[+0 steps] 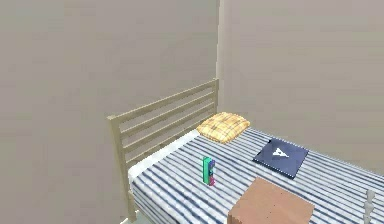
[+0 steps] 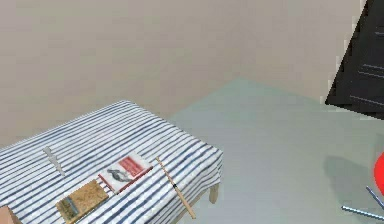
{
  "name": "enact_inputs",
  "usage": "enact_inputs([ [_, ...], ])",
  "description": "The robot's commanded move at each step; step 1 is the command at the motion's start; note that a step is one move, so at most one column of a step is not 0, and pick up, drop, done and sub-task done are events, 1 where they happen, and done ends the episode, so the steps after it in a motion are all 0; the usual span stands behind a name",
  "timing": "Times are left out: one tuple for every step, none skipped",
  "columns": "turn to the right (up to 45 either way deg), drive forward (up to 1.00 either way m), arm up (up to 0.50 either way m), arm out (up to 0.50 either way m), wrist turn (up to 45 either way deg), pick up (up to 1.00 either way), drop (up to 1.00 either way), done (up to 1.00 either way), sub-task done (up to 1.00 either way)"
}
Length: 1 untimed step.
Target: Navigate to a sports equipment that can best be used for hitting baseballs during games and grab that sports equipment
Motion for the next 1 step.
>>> enact_inputs([
  [0.0, 0.0, 0.14, 0.0, 0.0, 0.0, 0.0, 0.0, 0.0],
])
